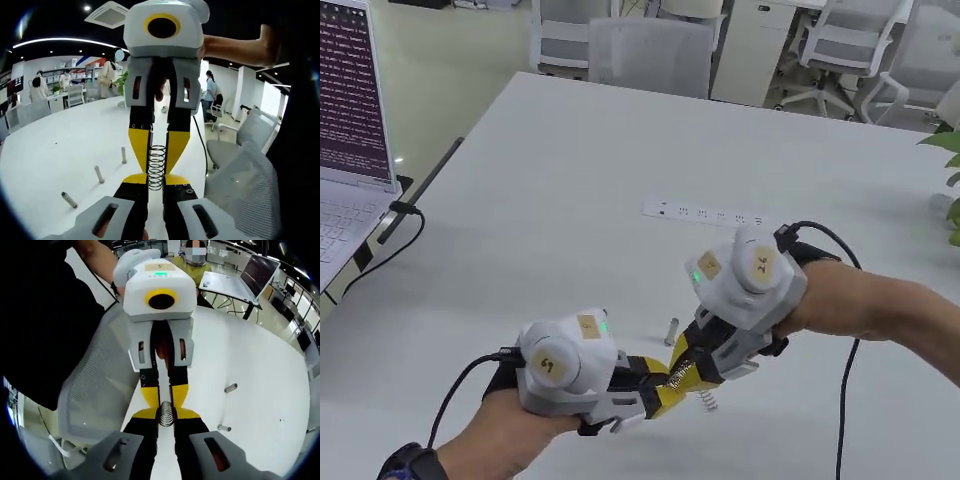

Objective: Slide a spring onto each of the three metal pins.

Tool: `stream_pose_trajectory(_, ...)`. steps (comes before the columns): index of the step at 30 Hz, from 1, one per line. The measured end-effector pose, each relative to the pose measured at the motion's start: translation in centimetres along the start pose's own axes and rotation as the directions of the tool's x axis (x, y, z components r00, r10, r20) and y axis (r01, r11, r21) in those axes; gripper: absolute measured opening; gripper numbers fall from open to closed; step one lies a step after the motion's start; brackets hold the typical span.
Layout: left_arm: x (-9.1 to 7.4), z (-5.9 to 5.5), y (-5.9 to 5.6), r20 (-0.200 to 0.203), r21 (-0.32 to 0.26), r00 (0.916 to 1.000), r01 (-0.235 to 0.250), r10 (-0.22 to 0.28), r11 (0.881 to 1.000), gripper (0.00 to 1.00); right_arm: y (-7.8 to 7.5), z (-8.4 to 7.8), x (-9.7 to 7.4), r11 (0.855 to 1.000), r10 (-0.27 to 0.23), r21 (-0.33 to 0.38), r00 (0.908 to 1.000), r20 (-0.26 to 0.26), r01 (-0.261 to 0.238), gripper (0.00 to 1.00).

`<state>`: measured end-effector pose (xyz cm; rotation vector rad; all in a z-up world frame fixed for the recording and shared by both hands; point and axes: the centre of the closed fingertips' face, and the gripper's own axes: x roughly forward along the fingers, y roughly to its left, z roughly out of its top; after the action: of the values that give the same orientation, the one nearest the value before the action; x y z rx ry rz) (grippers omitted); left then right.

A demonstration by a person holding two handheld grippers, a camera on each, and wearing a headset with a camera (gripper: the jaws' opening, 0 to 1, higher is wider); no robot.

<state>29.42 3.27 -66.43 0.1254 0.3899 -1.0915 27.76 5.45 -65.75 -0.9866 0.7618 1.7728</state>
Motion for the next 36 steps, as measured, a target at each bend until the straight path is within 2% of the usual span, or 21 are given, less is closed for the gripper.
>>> stream_pose_trajectory(11,0.1,-0.6,0.1,-0.011,-0.011,0.9998,-0.014,0.014,1.000,0.03,-0.1,-0.3,0.5,1.000,-0.018,-0.009,0.9998,-0.003,0.018,0.08)
stream_pose_trajectory(16,0.0,-0.6,0.3,-0.013,-0.022,0.9998,-0.018,0.018,1.000,0.08,-0.5,-1.0,0.6,0.999,-0.037,-0.005,0.9990,-0.027,0.037,0.08)
stream_pose_trajectory(21,-0.6,-1.1,0.6,-0.027,-0.026,0.9992,-0.031,0.030,0.999,0.11,-0.7,-1.4,0.6,0.999,-0.043,0.014,0.9988,-0.021,0.044,0.08)
stream_pose_trajectory(31,-1.4,-1.8,1.2,-0.051,-0.045,0.9974,-0.053,0.050,0.998,0.14,-0.5,-2.7,1.2,0.998,-0.051,0.039,0.9978,-0.043,0.052,0.08)
stream_pose_trajectory(36,-2.2,-2.6,1.8,-0.068,-0.074,0.9953,-0.074,0.069,0.995,0.18,-0.2,-3.4,1.7,0.997,-0.049,0.057,0.9975,-0.050,0.052,0.08)
